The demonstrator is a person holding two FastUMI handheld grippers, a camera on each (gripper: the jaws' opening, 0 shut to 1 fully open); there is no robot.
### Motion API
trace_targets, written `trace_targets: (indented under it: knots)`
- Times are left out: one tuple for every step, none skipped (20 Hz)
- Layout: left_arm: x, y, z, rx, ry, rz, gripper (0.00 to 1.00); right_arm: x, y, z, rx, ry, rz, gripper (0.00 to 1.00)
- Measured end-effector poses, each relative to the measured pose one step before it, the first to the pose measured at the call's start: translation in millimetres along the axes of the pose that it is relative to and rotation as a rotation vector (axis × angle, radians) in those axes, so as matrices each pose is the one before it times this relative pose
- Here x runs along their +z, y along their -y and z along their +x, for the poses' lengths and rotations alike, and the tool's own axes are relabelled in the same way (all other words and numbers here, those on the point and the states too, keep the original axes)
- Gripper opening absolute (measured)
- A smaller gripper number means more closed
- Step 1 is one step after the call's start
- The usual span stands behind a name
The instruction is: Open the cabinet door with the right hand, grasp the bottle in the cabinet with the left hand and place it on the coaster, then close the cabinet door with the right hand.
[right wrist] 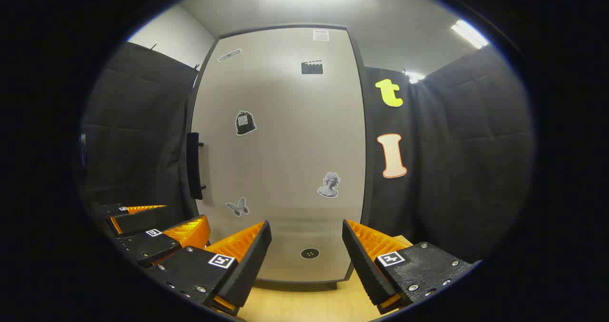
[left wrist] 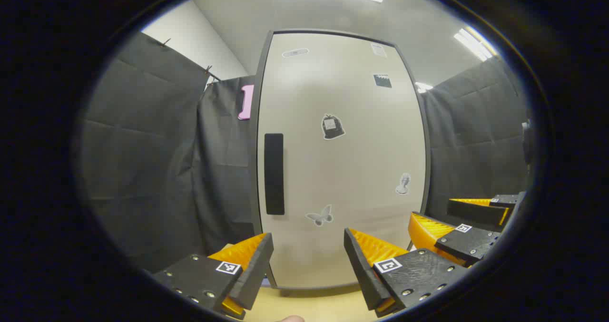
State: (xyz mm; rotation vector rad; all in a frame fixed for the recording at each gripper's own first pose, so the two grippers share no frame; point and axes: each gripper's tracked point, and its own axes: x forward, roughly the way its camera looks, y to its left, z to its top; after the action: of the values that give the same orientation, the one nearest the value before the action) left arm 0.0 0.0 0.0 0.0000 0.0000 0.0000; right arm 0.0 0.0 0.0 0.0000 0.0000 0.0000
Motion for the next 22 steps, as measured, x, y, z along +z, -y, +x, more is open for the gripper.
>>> trace_targets:
  knots:
    - [-1.91,-1.34,0.43,0.00858,-0.00384,-0.01210,0.90,-2.87,1.35,-0.85,-0.00339,-0.00654,0.00425,0.93]
    - [-1.82,-3.11,1.10,0.00625,-0.00347,0.00339,0.90,-2.31,-0.52,0.51,0.00490,-0.00501,0.00379,0.93]
    - [-0.40,-1.45,1.47,0.00250,0.00051,0.01397,0.90,-1.71,2.62,-0.34,-0.00498,-0.00645,-0.00186,0.93]
    - [0.61,-1.40,1.90,0.00233,0.00638,0.01221,0.86,-0.32,3.75,0.46,-0.00555,0.00078,0.00187,0.93]
    - [0.35,-0.53,1.19,-0.00055,0.00301,0.01076,0.81,0.09,1.81,1.09,-0.00279,0.00111,0.00679,0.93]
    - [-0.31,-0.60,0.63,0.00147,0.00205,0.00733,0.86,-0.44,0.47,1.09,0.00000,-0.00118,0.00470,0.93]
    - [1.03,0.61,0.48,-0.00095,0.00139,0.00272,0.86,-0.27,1.76,1.53,-0.00482,-0.00166,-0.00005,0.93]
    - [-0.07,-0.19,-0.20,0.00236,0.00183,0.00419,0.90,0.10,1.35,2.18,-0.00125,-0.00148,0.00072,0.93]
    - [1.10,-0.70,0.53,0.00465,0.00264,0.00217,0.90,0.48,-0.57,1.41,0.00063,-0.00129,0.00306,0.93]
    - [0.79,-0.17,0.74,0.00124,0.00192,0.00066,0.90,0.12,0.97,1.83,-0.00441,-0.00013,-0.00142,0.93]
    - [1.51,0.47,0.50,-0.00054,0.00098,0.00004,0.90,1.10,0.61,0.27,-0.00095,0.00226,-0.00054,0.93]
    - [0.44,0.25,-0.02,-0.00036,0.00063,-0.00152,0.90,0.75,-2.28,0.59,0.00519,0.00119,0.00130,0.93]
    - [0.99,0.12,0.54,-0.00282,0.00095,-0.00345,0.90,0.57,-1.61,0.76,0.00310,-0.00051,-0.00197,0.93]
    - [1.01,-0.43,1.23,0.00000,0.00254,-0.00173,0.90,0.52,-1.49,0.12,0.00364,0.00132,-0.00469,0.93]
    - [1.68,-0.30,0.26,0.00019,0.00298,0.00245,0.90,1.31,-1.13,0.43,0.00185,0.00227,-0.00505,0.93]
    - [0.34,-1.50,1.17,0.00286,0.00311,0.00260,0.90,0.43,-1.79,0.01,0.00160,0.00206,-0.00409,0.93]
    - [0.96,0.28,0.72,-0.00447,0.00149,-0.00020,0.90,0.98,-0.90,-0.10,0.00000,0.00233,-0.00330,0.93]
    - [0.36,0.03,-0.12,-0.00083,0.00050,0.00091,0.86,0.99,-0.44,-0.24,-0.00078,0.00266,-0.00465,0.93]
    - [0.95,-0.91,0.53,-0.00093,0.00202,0.00162,0.86,0.42,-0.49,0.42,-0.00286,0.00053,-0.00565,0.93]
    - [1.69,-0.59,0.65,-0.00051,0.00374,0.00131,0.86,0.56,0.28,0.13,-0.00308,0.00084,-0.00407,0.93]
    - [0.35,-1.28,0.68,0.00272,0.00184,0.00332,0.86,0.64,-0.78,0.53,-0.00109,0.00256,-0.00452,0.93]
    - [-0.01,-0.84,1.02,-0.00098,-0.00167,0.00191,0.86,1.15,-0.55,0.16,-0.00084,0.00304,-0.00387,0.93]
